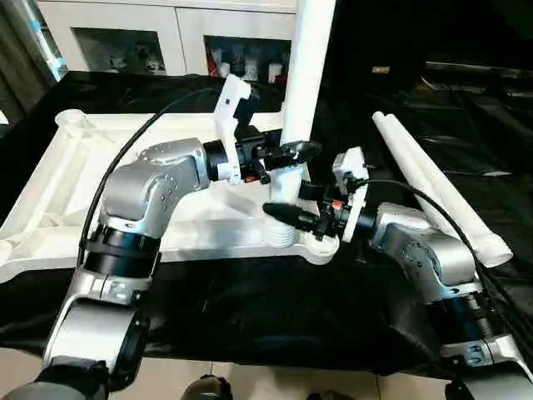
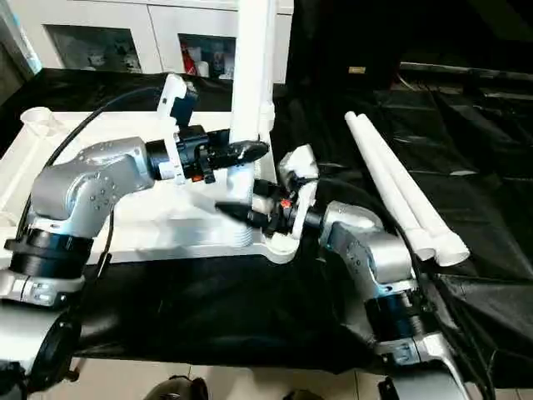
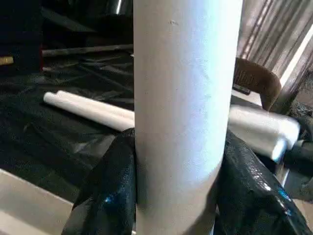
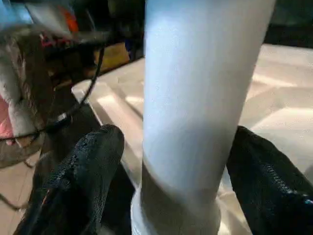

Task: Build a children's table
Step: Insert table leg to table base

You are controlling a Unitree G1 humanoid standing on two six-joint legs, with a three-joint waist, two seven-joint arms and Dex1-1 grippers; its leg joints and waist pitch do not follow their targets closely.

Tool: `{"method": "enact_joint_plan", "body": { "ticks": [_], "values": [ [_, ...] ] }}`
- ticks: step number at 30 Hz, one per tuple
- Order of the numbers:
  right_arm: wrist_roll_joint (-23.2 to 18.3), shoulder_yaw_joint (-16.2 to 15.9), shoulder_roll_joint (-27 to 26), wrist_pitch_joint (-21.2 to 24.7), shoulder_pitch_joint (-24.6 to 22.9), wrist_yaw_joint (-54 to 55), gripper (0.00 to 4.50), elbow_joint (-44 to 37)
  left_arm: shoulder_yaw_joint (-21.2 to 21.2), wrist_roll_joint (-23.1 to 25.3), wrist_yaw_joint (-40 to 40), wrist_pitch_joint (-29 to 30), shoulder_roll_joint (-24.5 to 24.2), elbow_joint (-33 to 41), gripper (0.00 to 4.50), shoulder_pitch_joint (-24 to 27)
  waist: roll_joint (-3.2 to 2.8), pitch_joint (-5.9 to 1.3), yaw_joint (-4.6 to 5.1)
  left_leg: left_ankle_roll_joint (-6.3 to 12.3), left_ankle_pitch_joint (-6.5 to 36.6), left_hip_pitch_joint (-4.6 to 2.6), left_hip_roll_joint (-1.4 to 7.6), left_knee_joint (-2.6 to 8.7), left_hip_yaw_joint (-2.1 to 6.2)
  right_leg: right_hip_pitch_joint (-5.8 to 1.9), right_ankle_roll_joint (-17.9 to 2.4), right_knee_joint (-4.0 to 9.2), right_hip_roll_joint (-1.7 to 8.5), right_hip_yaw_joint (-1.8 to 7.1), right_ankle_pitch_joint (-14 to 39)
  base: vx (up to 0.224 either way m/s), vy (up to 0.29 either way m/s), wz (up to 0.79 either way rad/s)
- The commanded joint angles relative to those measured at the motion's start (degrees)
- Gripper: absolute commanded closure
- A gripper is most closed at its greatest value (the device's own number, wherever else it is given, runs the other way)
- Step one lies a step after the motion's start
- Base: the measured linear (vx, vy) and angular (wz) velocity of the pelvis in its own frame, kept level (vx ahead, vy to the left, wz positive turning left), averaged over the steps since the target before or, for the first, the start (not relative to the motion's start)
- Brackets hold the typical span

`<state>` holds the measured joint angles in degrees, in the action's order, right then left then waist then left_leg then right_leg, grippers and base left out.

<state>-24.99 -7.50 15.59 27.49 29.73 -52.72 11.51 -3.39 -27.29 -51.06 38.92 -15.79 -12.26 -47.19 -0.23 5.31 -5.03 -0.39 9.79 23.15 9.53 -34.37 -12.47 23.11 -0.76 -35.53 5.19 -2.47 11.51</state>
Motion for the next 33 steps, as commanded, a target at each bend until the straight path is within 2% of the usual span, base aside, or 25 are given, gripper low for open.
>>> {"method": "enact_joint_plan", "body": {
  "ticks": [1,2,6,12,18,26,28,32,33],
  "values": [
    [0.8,-0.5,0.7,1.1,1.0,0.5,0.98,0.1,-0.3,-0.2,-0.7,0.2,-0.1,0.1,2.64,-1.1,-0.28,-4.7,0.1,1.24,7.0,-2.11,3.48,3.94,2.11,-2.63,-14.9,3.35,3.47,2.14,1.5,0.0,0.0,0.0],
    [1.2,-0.9,0.9,1.5,1.1,0.5,0.98,0.3,-0.3,-0.3,-0.8,0.1,0.0,-0.1,2.64,-1.3,-0.62,-4.57,0.08,1.08,7.2,-2.08,3.47,3.96,2.18,-2.6,-14.9,3.34,3.47,2.16,1.7,0.0,0.0,0.0],
    [1.4,-1.0,1.0,2.4,1.5,0.8,0.98,0.7,-0.7,-0.5,-1.3,0.3,0.0,0.1,2.64,-1.1,-0.43,-4.64,0.14,0.94,7.6,-2.17,3.48,3.94,2.13,-2.66,-15.0,3.35,3.44,2.19,1.5,0.0,0.0,0.0],
    [0.0,0.6,0.4,3.5,2.5,0.7,0.98,1.4,-1.1,-0.8,-2.3,0.9,0.1,0.7,2.64,-0.7,-0.39,-4.6,0.12,1.31,7.3,-2.15,3.53,3.93,2.13,-2.67,-15.3,3.27,3.5,2.18,1.0,0.0,0.0,0.0],
    [0.9,-0.6,0.3,3.2,3.0,-0.1,0.98,2.8,-1.4,-1.5,-3.6,2.1,-0.4,2.1,2.64,-0.3,-0.19,-4.64,0.08,1.27,7.2,-2.12,3.55,3.94,2.13,-2.72,-15.3,3.29,3.55,2.17,1.4,0.0,0.0,0.0],
    [1.0,-0.8,0.3,3.7,3.2,-1.1,0.98,3.3,-1.5,-1.7,-4.5,2.5,-0.5,2.7,2.64,-0.3,-0.34,-4.68,0.04,1.36,6.7,-2.12,3.55,3.9,2.12,-2.7,-15.6,3.15,3.54,2.13,0.7,0.0,0.0,0.0],
    [1.1,-1.0,0.4,3.9,3.3,-1.7,1.32,3.6,-1.8,-2.0,-5.1,2.9,-0.5,3.2,2.64,-0.3,-0.33,-4.72,0.03,1.16,7.1,-2.16,3.55,3.89,2.12,-2.73,-15.6,3.18,3.54,2.13,0.9,0.0,0.0,0.0],
    [1.2,-1.2,0.5,4.0,3.4,-2.1,1.5,4.0,-2.2,-2.2,-5.9,3.3,-0.4,3.6,2.64,-0.3,-0.38,-4.71,0.05,1.33,6.9,-2.09,3.51,3.86,2.11,-2.77,-15.5,3.2,3.54,2.15,0.9,0.0,0.0,0.0],
    [1.2,-1.2,0.6,4.1,3.4,-2.1,1.74,4.0,-2.2,-2.3,-5.9,3.4,-0.4,3.7,2.64,-0.3,-0.37,-4.74,0.04,1.28,6.8,-2.11,3.54,3.85,2.13,-2.76,-15.6,3.13,3.52,2.14,0.7,0.0,0.0,0.0]
  ]
}}
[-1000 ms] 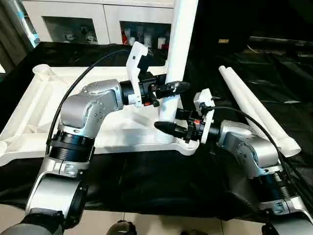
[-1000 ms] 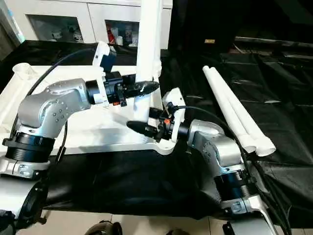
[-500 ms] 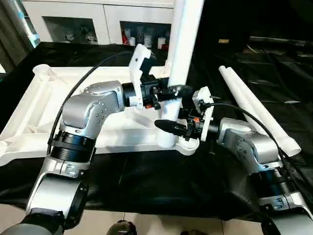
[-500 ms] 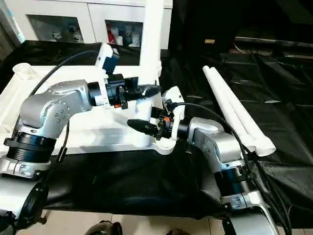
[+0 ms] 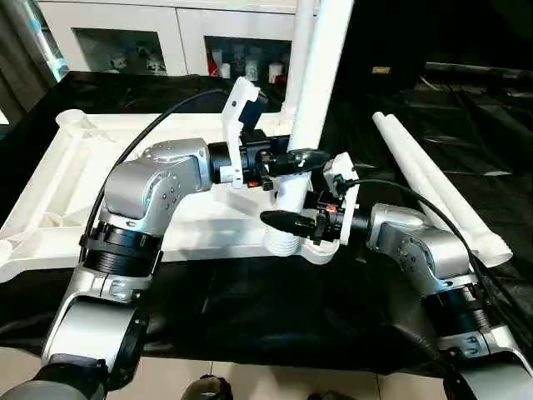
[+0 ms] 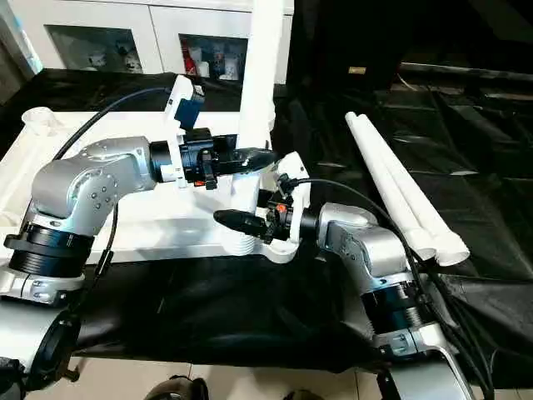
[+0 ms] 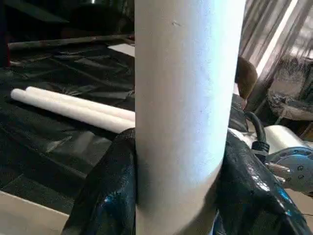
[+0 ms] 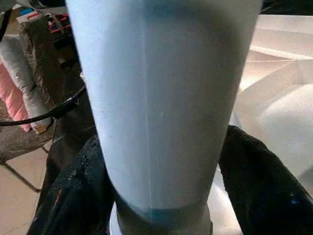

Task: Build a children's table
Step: Insert table leg to table base

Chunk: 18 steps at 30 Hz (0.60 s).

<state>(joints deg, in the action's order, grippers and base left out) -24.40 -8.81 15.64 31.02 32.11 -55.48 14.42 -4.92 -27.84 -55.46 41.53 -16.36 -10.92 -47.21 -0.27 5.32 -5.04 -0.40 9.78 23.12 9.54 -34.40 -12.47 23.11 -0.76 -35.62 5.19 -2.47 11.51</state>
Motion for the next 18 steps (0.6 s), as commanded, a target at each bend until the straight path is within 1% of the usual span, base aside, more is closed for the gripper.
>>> {"method": "enact_joint_plan", "body": {
  "ticks": [1,3,4,6,8,9,11,13,15,16,17,18],
  "values": [
    [0.6,0.0,0.5,0.6,1.0,0.5,1.78,1.1,-0.6,-2.0,-1.7,1.0,0.3,2.6,2.64,-0.3,-0.46,-4.77,0.04,1.26,6.8,-2.11,3.5,3.86,2.12,-2.74,-15.6,3.21,3.51,2.14,0.6,0.0,0.0,0.0],
    [0.6,0.0,0.6,0.7,0.9,0.5,1.86,1.0,-0.7,-2.3,-2.0,1.2,0.3,2.8,2.64,-0.3,-0.42,-4.78,0.07,1.24,6.8,-2.15,3.52,3.87,2.12,-2.71,-15.7,3.2,3.45,2.13,0.4,0.0,0.0,0.0],
    [0.7,0.1,0.6,0.7,1.0,0.4,2.0,1.1,-1.0,-2.4,-2.4,1.3,0.3,2.9,2.64,-0.3,-0.56,-4.85,0.03,1.21,6.8,-2.16,3.51,3.82,2.14,-2.75,-15.7,3.14,3.5,2.14,0.2,0.0,0.0,0.0],
    [0.7,0.2,0.7,0.8,1.0,0.3,2.18,1.1,-1.4,-2.4,-2.9,1.4,0.1,3.2,2.64,-0.2,-0.46,-4.84,0.02,1.26,6.7,-2.13,3.51,3.84,2.13,-2.79,-15.8,3.14,3.49,2.11,-0.1,0.0,0.0,0.0],
    [0.8,0.4,0.8,0.7,1.1,0.1,2.3,1.2,-1.5,-2.4,-3.2,1.3,0.2,3.1,2.64,-0.2,-0.63,-4.88,0.09,1.2,6.9,-2.13,3.49,3.82,2.12,-2.76,-15.9,3.15,3.4,2.08,-0.3,0.0,0.0,0.0],
    [0.7,0.5,0.8,0.7,1.1,0.0,2.48,1.2,-1.4,-2.5,-3.4,1.5,0.3,3.1,2.64,-0.2,-0.58,-4.91,0.07,1.22,6.8,-2.15,3.47,3.79,2.12,-2.79,-15.9,3.13,3.42,2.09,-0.4,0.0,0.0,0.0],
    [0.7,0.5,0.9,0.6,1.1,0.0,2.52,1.2,-1.4,-2.5,-3.5,1.6,0.3,3.0,2.64,-0.2,-0.75,-4.98,0.01,1.07,7.0,-2.14,3.5,3.75,2.15,-2.83,-16.0,3.09,3.49,2.11,-0.3,0.0,0.0,0.0],
    [0.6,0.6,1.0,0.3,1.0,-0.1,2.54,1.3,-1.4,-2.5,-3.6,1.6,0.3,2.9,2.64,-0.2,-0.6,-4.96,0.08,0.98,7.3,-2.16,3.48,3.78,2.11,-2.8,-16.0,3.16,3.42,2.1,0.0,0.0,0.0,0.0],
    [0.7,0.7,1.0,-0.1,1.0,-0.1,2.55,1.3,-1.3,-2.5,-3.6,1.7,0.3,2.8,2.64,-0.1,-0.67,-5.0,0.07,0.78,7.3,-2.16,3.51,3.79,2.17,-2.82,-15.9,3.1,3.43,2.08,0.1,0.0,0.0,0.0],
    [0.7,0.7,0.9,-0.2,0.9,-0.2,2.55,1.3,-1.3,-2.5,-3.5,1.7,0.3,2.8,2.64,-0.1,-0.48,-5.01,0.1,0.86,7.1,-2.13,3.5,3.79,2.14,-2.83,-15.9,3.08,3.39,2.09,-0.1,0.0,0.0,0.0],
    [0.5,1.1,0.7,-0.7,0.7,-0.1,2.55,1.3,-0.9,-2.3,-2.5,1.6,0.5,2.9,2.64,0.3,-0.38,-4.84,0.02,1.04,7.1,-2.09,3.48,3.82,2.14,-2.77,-15.9,3.1,3.45,2.12,0.0,0.0,0.0,0.0],
    [0.5,1.1,0.7,-0.7,0.7,-0.1,2.55,1.3,-0.9,-2.3,-2.5,1.6,0.5,2.9,2.64,0.3,-0.44,-4.87,0.02,1.08,7.1,-2.06,3.48,3.8,2.15,-2.81,-15.8,3.11,3.52,2.14,0.3,0.0,0.0,0.0]
  ]
}}
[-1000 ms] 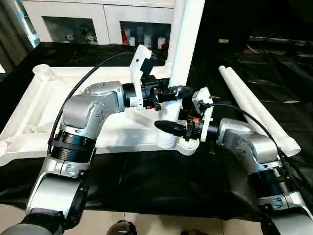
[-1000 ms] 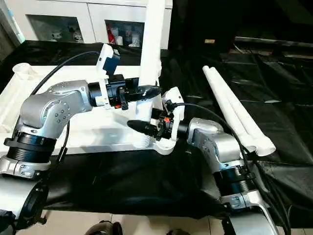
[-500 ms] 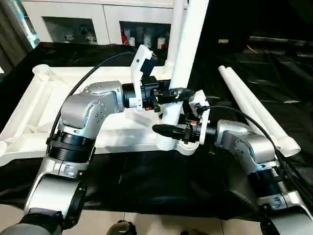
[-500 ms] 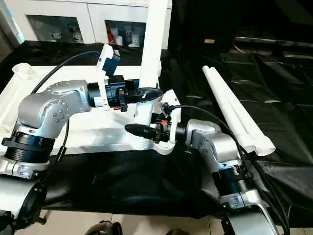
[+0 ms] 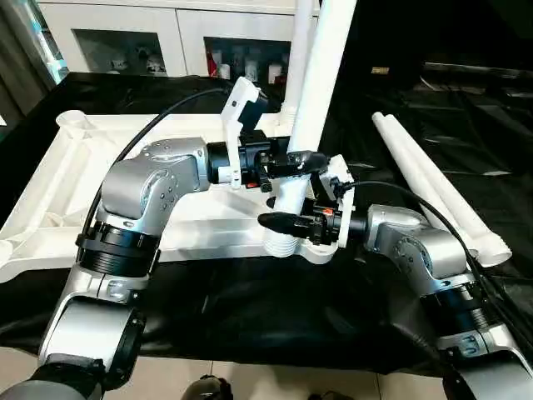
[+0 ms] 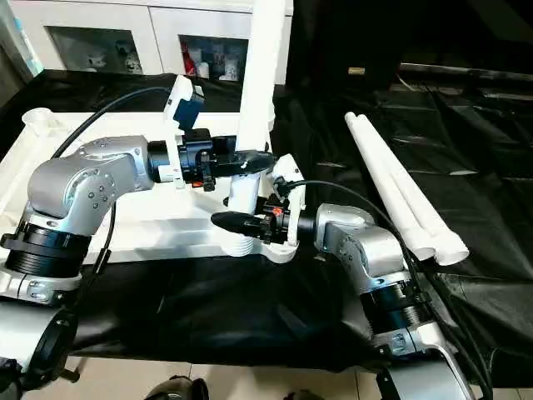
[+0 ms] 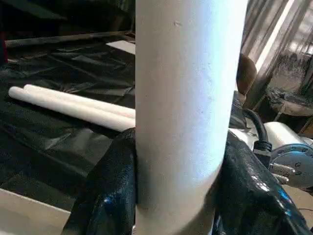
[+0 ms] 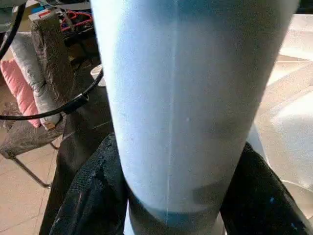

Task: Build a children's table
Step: Insert table leg to table base

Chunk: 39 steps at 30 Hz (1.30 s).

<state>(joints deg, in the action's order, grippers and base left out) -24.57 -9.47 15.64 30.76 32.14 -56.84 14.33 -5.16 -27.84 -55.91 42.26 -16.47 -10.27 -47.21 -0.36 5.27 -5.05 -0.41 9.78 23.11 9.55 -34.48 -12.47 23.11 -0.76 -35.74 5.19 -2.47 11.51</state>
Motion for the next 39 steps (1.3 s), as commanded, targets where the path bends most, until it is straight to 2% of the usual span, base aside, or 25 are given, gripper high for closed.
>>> {"method": "enact_joint_plan", "body": {
  "ticks": [1,4,5,7,8,9,10,11,13,14,15,16,17,18,19,20,21,23,24,26,27,28,29,33,39],
  "values": [
    [0.6,2.2,0.4,-1.0,0.6,1.4,2.55,1.4,-0.2,-2.7,-1.3,1.4,0.9,2.2,2.29,0.4,-0.9,-4.84,-0.05,0.93,7.2,-2.1,3.49,3.83,2.2,-2.76,-15.9,3.22,3.55,2.11,0.4,0.0,0.0,0.0],
    [0.5,2.6,0.2,-1.6,0.6,1.7,2.56,1.4,-0.1,-2.8,-1.1,2.2,0.6,2.4,1.92,0.4,-0.77,-4.78,0.05,0.8,7.6,-2.1,3.43,3.9,2.19,-2.76,-16.0,3.19,3.41,2.06,-0.4,0.0,0.0,0.0],
    [0.1,3.4,-0.2,-2.1,0.7,2.2,2.56,1.6,0.1,-2.7,-1.4,1.6,0.4,2.5,1.92,0.7,-0.59,-4.33,0.12,0.86,7.9,-2.02,3.4,4.0,2.11,-2.54,-16.0,3.38,3.39,2.12,0.0,0.0,0.0,0.0],
    [-0.3,4.4,-0.6,-2.7,0.7,2.8,2.57,1.9,0.1,-1.7,-1.1,-0.6,0.3,2.2,1.63,1.2,-0.68,-4.19,0.2,0.96,9.2,-2.03,3.48,4.1,2.21,-2.55,-15.8,3.63,3.46,2.2,1.7,0.0,0.0,0.0],
    [-0.3,5.0,-0.9,-3.3,0.7,3.8,2.57,1.9,0.8,-0.8,-0.8,-3.4,0.3,1.6,1.54,1.8,-0.45,-3.87,0.3,0.98,9.4,-1.96,3.51,4.22,2.23,-2.45,-15.5,3.81,3.46,2.24,2.3,0.0,0.0,0.0],
    [-0.6,6.1,-1.2,-3.9,0.7,5.0,2.57,1.7,0.8,0.7,-1.7,-7.2,-0.7,1.2,1.5,3.0,0.21,-3.68,0.49,1.09,9.4,-1.97,3.55,4.33,2.16,-2.42,-15.0,3.93,3.41,2.3,3.0,0.0,0.0,0.0],
    [-0.6,6.1,-1.2,-4.0,0.7,5.1,2.57,1.6,0.7,0.8,-1.8,-7.4,-0.7,1.2,1.5,3.1,-0.16,-3.67,0.46,1.1,9.6,-1.98,3.56,4.38,2.2,-2.42,-14.4,3.93,3.5,2.38,4.4,0.0,0.0,0.0],
    [-1.1,7.1,-1.2,-4.1,0.6,5.7,2.57,1.3,-0.8,2.8,-4.1,-10.3,-3.0,1.4,1.49,4.5,0.18,-3.39,0.58,1.12,9.5,-2.04,3.62,4.51,2.23,-2.18,-13.6,4.2,3.49,2.41,5.7,0.0,0.0,0.0],
    [-1.2,7.5,-1.0,-4.2,0.4,5.9,2.57,1.0,-2.0,4.4,-5.5,-11.9,-4.5,1.4,1.49,5.4,-0.01,-3.44,0.65,1.01,9.6,-2.06,3.59,4.55,2.24,-2.19,-13.3,4.02,3.38,2.41,6.1,0.0,0.0,0.0],
    [-1.1,7.7,-0.6,-4.4,0.2,5.9,2.57,0.7,-3.6,6.7,-6.4,-14.6,-6.0,1.3,1.49,6.2,0.13,-3.27,0.84,0.85,9.4,-2.22,3.65,4.73,2.34,-1.98,-12.3,4.09,3.26,2.39,6.9,0.0,0.0,0.0],
    [-0.8,7.9,-0.2,-4.9,0.0,6.1,2.57,0.7,-5.7,9.5,-7.7,-18.2,-7.9,0.8,1.49,7.3,-0.11,-3.26,0.95,0.75,9.3,-2.29,3.68,4.78,2.33,-1.89,-11.9,4.19,3.32,2.41,6.8,0.0,0.0,0.0],
    [-0.7,7.9,-0.2,-5.0,0.0,6.2,2.57,0.8,-5.9,9.8,-7.8,-18.5,-8.1,0.8,1.49,7.3,-0.09,-3.21,1.2,0.62,9.5,-2.36,3.7,4.84,2.2,-1.83,-11.9,4.13,3.21,2.42,6.5,0.0,0.0,0.0],
    [-0.3,8.7,0.2,-6.3,-0.3,6.8,2.57,1.1,-11.3,15.4,-10.2,-24.2,-12.1,-0.7,1.49,9.2,-0.01,-3.12,1.17,0.73,9.2,-2.39,3.74,4.89,2.24,-1.75,-12.0,4.14,3.28,2.4,5.8,0.0,0.0,0.0],
    [0.1,8.8,0.6,-6.6,-0.5,6.8,2.57,1.1,-13.8,17.5,-11.5,-26.2,-13.6,-1.3,1.49,10.2,0.03,-3.1,1.3,1.13,8.8,-2.28,3.73,4.97,2.31,-1.82,-11.2,4.11,3.27,2.42,5.6,0.0,0.0,0.0],
    [0.3,8.7,0.7,-6.6,-0.6,6.8,2.57,1.0,-14.4,18.0,-11.9,-26.7,-13.9,-1.5,1.49,10.6,0.03,-3.1,1.3,1.13,8.8,-2.28,3.73,4.97,2.31,-1.82,-11.2,4.11,3.27,2.42,5.6,0.0,0.0,0.0],
    [1.0,8.2,1.3,-6.6,-1.1,6.5,2.57,0.7,-15.7,19.2,-12.5,-27.8,-14.2,-2.3,1.49,11.3,-0.08,-3.18,1.61,1.08,7.2,-2.38,3.67,4.9,2.08,-1.86,-11.9,3.75,3.23,2.38,3.1,0.0,0.0,0.0],
    [1.6,7.6,1.8,-6.5,-1.5,6.3,2.57,0.3,-16.1,19.6,-12.7,-28.2,-13.9,-2.8,1.49,11.5,-0.77,-3.19,1.66,1.1,6.1,-2.37,3.64,4.81,2.04,-1.84,-12.8,3.5,3.19,2.36,0.9,0.0,0.0,0.0],
    [2.4,6.7,2.8,-5.9,-2.4,5.9,2.57,-0.9,-17.4,21.7,-11.5,-29.4,-13.3,-5.1,1.49,11.0,-0.51,-3.16,1.75,1.14,5.9,-2.5,3.62,4.7,1.82,-1.89,-14.0,3.46,3.0,2.29,-1.3,0.0,0.0,0.0],
    [2.6,6.3,3.3,-5.4,-2.9,5.8,2.57,-1.8,-17.9,22.7,-10.7,-30.2,-12.9,-6.5,1.49,10.7,-0.57,-2.99,1.69,1.48,5.7,-2.14,3.57,4.73,1.96,-2.16,-14.5,3.38,3.22,2.33,-2.0,0.0,0.0,0.0],
    [3.0,5.7,3.8,-5.0,-3.7,5.7,2.57,-2.9,-18.3,23.7,-10.0,-30.2,-12.5,-8.2,1.49,10.3,-0.36,-2.86,1.78,1.74,6.8,-2.1,3.58,4.74,1.89,-2.28,-14.9,3.55,3.42,2.39,-1.4,0.0,0.0,0.0],
    [3.0,5.5,3.8,-4.9,-4.5,6.0,2.57,-3.9,-17.7,23.4,-9.5,-29.6,-11.8,-8.9,1.78,10.4,-0.77,-2.68,1.78,1.86,7.6,-2.04,3.62,4.77,1.97,-2.25,-15.3,3.65,3.68,2.46,-0.2,0.0,0.0,0.0],
    [3.0,5.5,3.8,-4.9,-4.5,6.0,2.57,-3.9,-17.7,23.4,-9.5,-29.6,-11.8,-8.9,1.85,10.4,-0.53,-2.57,1.88,1.67,8.4,-2.04,3.71,4.85,1.97,-2.29,-15.3,3.84,3.69,2.49,1.3,0.0,0.0,0.0],
    [3.0,5.4,3.8,-5.0,-4.9,6.2,2.57,-4.2,-17.6,23.0,-9.4,-29.7,-11.6,-9.2,1.85,10.5,-0.79,-2.46,1.91,1.58,8.8,-2.01,3.74,4.92,2.03,-2.23,-15.4,3.87,3.73,2.5,1.8,0.0,0.0,0.0],
    [3.3,5.2,3.6,-5.5,-5.5,6.7,2.57,-4.5,-17.1,22.8,-9.8,-29.0,-11.9,-9.1,2.16,10.6,-0.97,-2.14,2.25,0.89,10.8,-2.23,3.82,5.17,2.04,-1.97,-15.7,4.18,3.56,2.53,4.1,0.0,0.0,0.0],
    [3.3,5.3,3.2,-5.4,-5.5,7.2,2.57,-5.0,-15.3,22.9,-9.3,-27.9,-12.7,-9.7,2.72,10.9,-1.14,-2.13,2.24,1.25,9.7,-2.28,3.84,5.16,2.0,-1.97,-16.1,4.04,3.55,2.55,2.8,0.0,0.0,0.0]
  ]
}}
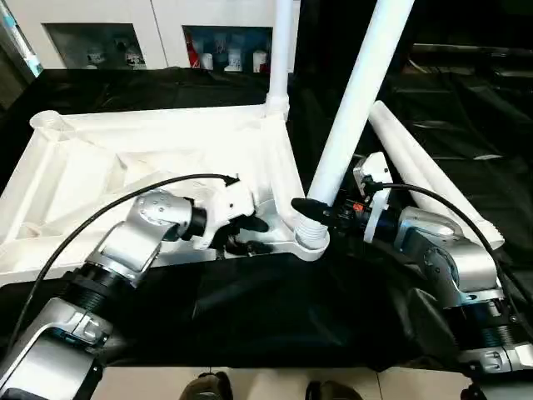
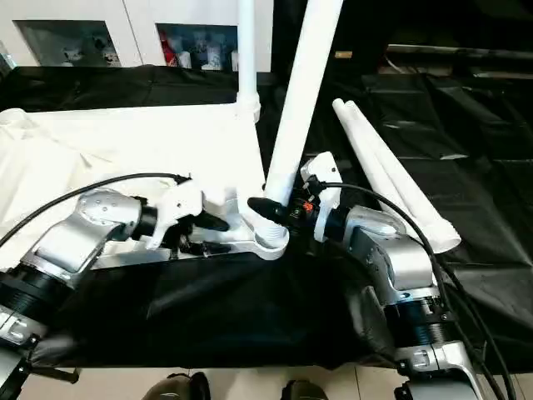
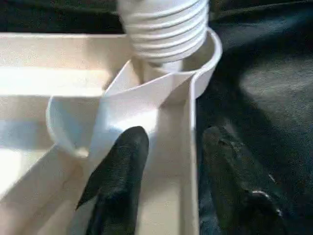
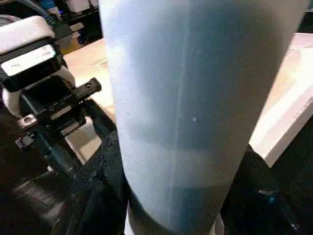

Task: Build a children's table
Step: Insert table leg to table base

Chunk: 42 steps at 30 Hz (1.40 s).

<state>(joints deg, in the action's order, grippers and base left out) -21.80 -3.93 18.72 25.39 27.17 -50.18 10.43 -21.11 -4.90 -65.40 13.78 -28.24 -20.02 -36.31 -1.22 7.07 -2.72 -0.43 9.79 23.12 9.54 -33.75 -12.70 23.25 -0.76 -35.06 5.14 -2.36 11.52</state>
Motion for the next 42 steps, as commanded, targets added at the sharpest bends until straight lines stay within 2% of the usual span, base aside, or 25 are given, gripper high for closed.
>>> {"method": "enact_joint_plan", "body": {
  "ticks": [1,5,6,9,12,17,23,30,35,42],
  "values": [
    [0.6,-0.3,0.1,0.0,-0.5,0.7,2.57,-1.1,0.6,0.1,-0.1,0.6,-1.4,0.3,2.72,0.3,-0.32,-3.89,-0.12,1.3,9.7,-2.27,3.85,4.45,2.24,-2.08,-16.0,3.36,3.61,2.45,2.8,0.0,0.0,0.0],
    [0.6,-0.4,0.0,0.0,-0.5,0.8,2.57,-1.2,0.6,0.2,-0.8,1.1,-2.3,1.0,2.93,1.2,-0.35,-3.68,-0.08,1.25,10.2,-2.24,3.87,4.57,2.2,-2.02,-15.9,3.48,3.67,2.5,4.0,0.0,0.0,0.0],
    [0.6,-0.4,0.0,0.0,-0.5,0.8,2.57,-1.2,0.5,0.4,-1.0,1.1,-2.4,1.1,3.13,1.4,-0.4,-3.59,-0.09,1.0,10.8,-2.32,3.93,4.68,2.23,-1.92,-15.7,3.61,3.71,2.52,5.1,0.0,0.0,0.0],
    [0.6,-0.6,0.2,0.3,-0.4,0.5,2.57,-1.4,0.1,0.6,-2.1,1.6,-2.6,1.7,3.26,2.0,-0.39,-3.47,0.0,0.24,12.0,-2.43,3.99,4.87,2.25,-1.76,-15.2,3.78,3.66,2.59,6.9,0.0,0.0,0.0],
    [0.6,-0.7,0.7,0.8,-0.4,0.2,2.57,-1.9,-0.2,0.7,-2.2,1.9,-2.6,2.1,3.56,2.2,-0.37,-3.48,0.02,0.02,11.8,-2.44,3.94,4.91,2.21,-1.73,-15.0,3.73,3.6,2.62,6.2,0.0,0.0,0.0],
    [0.5,-1.1,1.4,1.4,-0.7,-0.4,2.57,-2.6,-0.9,1.7,-1.8,1.4,-2.5,1.2,3.94,1.9,-0.38,-3.45,-0.03,0.71,10.6,-2.38,3.9,4.84,2.12,-1.76,-15.2,3.68,3.64,2.64,4.5,0.0,0.0,0.0],
    [0.3,-1.4,2.5,2.6,-1.1,-1.2,2.57,-3.8,-0.8,2.3,-2.1,1.3,-2.5,0.6,4.48,1.7,-0.38,-3.19,-0.02,-0.41,13.4,-2.42,4.06,5.21,2.3,-1.65,-14.3,4.11,3.76,2.74,8.9,0.0,0.0,0.0],
    [1.1,-3.0,4.7,4.6,-1.3,-2.3,2.57,-4.4,1.0,1.1,-1.7,0.9,-1.3,0.0,4.5,1.4,-0.4,-3.04,0.0,-0.08,12.7,-2.39,4.0,5.13,2.15,-1.54,-14.3,4.23,3.73,2.83,8.2,0.0,0.0,0.0],
    [1.8,-2.4,4.1,3.7,-0.5,-1.2,2.57,-2.6,2.4,-0.5,-2.0,-3.1,0.0,-0.6,4.5,1.5,-0.22,-3.07,-0.24,0.18,12.5,-2.28,4.01,5.12,2.22,-1.59,-14.2,4.26,3.84,2.83,8.6,0.0,0.0,0.0],
    [2.2,-2.2,3.4,2.1,0.3,0.0,2.57,-0.1,2.8,-1.7,-2.8,-3.9,0.6,-1.1,4.5,2.7,-0.08,-3.07,-0.18,0.7,11.9,-2.21,4.01,5.09,2.14,-1.58,-14.2,4.28,3.92,2.87,8.8,0.0,0.0,0.0]
  ]
}}
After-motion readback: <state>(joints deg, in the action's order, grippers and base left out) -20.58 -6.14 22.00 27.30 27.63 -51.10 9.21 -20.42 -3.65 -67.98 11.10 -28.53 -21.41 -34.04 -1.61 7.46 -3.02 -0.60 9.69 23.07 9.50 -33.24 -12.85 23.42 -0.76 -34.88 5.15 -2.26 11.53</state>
